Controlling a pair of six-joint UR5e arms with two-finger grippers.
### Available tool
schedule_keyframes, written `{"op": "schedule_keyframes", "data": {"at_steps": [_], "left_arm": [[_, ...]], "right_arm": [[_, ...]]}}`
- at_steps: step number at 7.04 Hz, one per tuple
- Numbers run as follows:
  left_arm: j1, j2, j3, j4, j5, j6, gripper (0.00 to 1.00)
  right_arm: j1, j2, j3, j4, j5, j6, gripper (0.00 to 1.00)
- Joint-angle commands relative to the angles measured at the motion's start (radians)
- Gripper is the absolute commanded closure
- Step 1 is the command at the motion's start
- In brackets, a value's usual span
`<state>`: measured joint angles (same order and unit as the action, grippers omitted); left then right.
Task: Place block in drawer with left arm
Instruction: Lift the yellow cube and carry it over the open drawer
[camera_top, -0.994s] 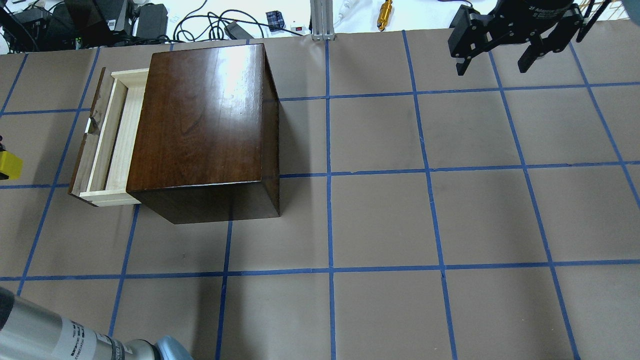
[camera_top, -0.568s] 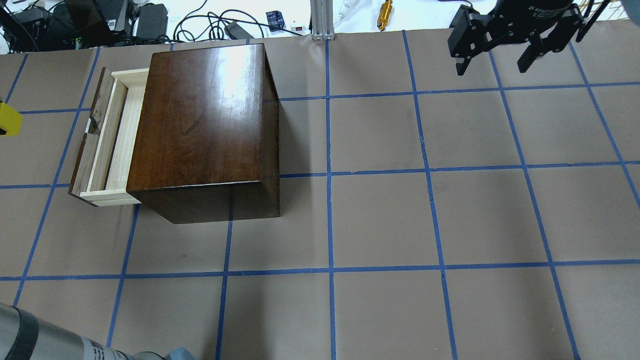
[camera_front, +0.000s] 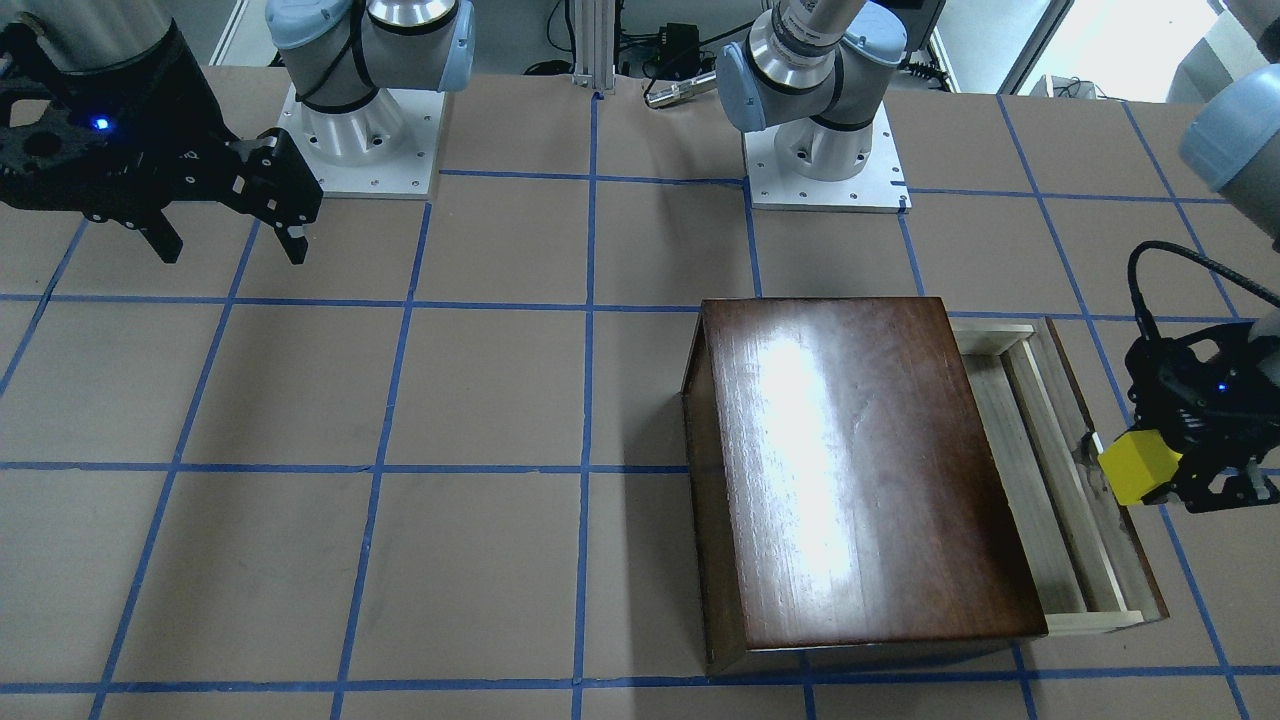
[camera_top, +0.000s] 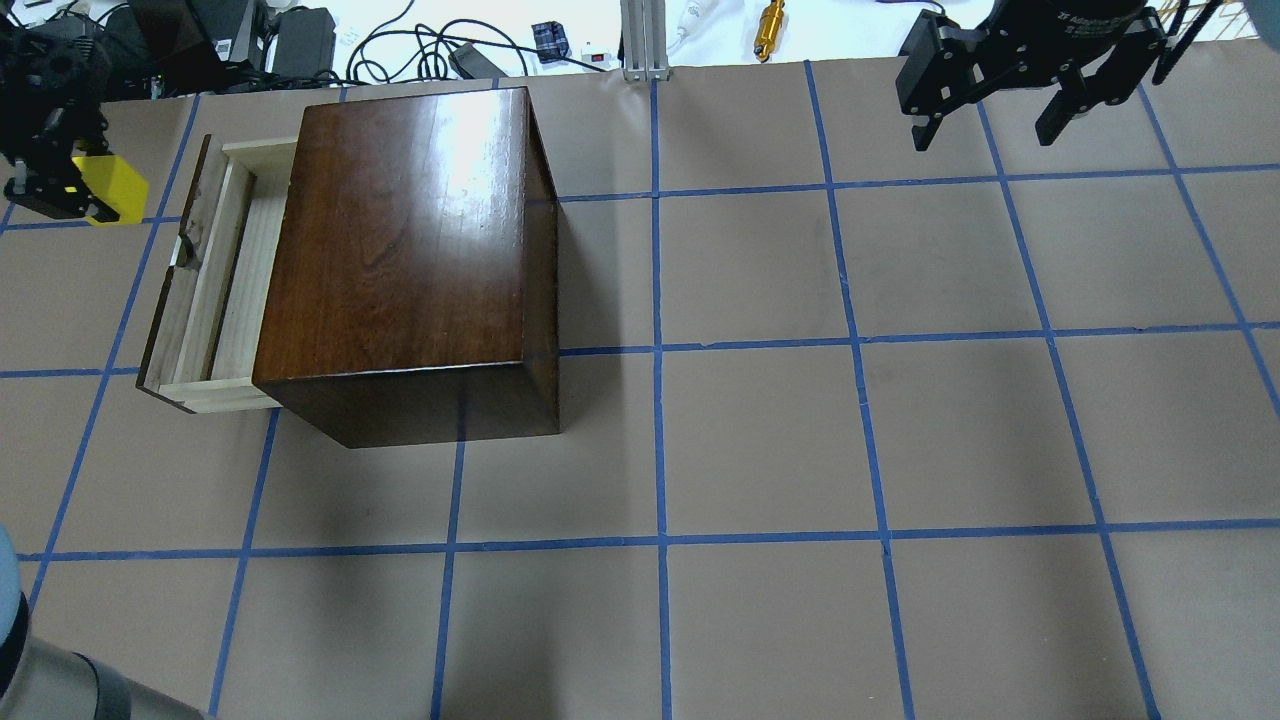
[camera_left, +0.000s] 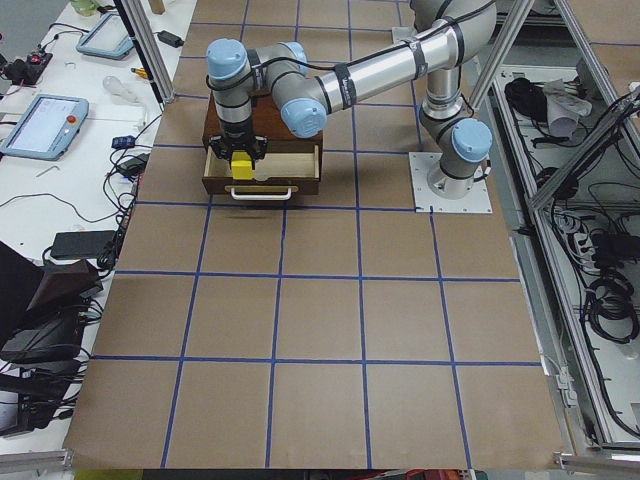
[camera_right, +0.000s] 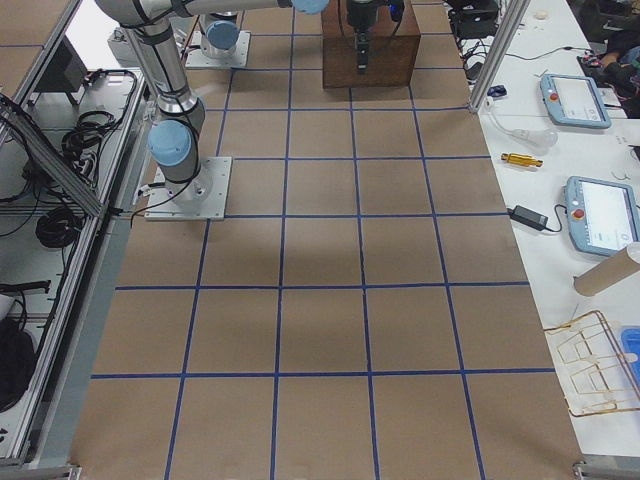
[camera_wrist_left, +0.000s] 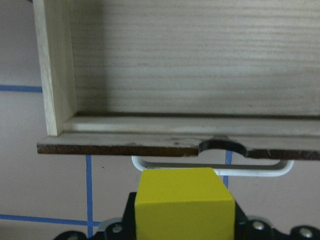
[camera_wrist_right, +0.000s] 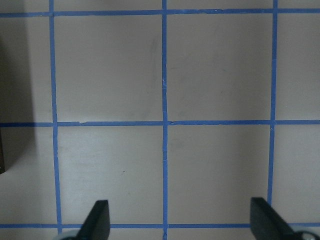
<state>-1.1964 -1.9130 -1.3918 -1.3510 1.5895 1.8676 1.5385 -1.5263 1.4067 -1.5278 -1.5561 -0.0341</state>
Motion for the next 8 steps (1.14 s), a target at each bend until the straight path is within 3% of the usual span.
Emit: {"op": "schedule_keyframes", "data": {"at_steps": [1,2,8], "left_arm": [[-0.026,-0.009,-0.045,-0.013,-0.035,-0.06,1.0],[-0.028,0.005,-0.097,-0.007,-0.04,-0.062,1.0],[-0.023,0.012,-0.133,0.001,-0.031,0.051,1.0]], "right_arm": [[0.0,0.001,0.0,0.0,-0.001,-0.001,0.0],[0.0,0.002,0.0,0.0,0.001,-0.001,0.0],[0.0,0.0,0.0,0.0,-0.001,-0.001,0.0]]}}
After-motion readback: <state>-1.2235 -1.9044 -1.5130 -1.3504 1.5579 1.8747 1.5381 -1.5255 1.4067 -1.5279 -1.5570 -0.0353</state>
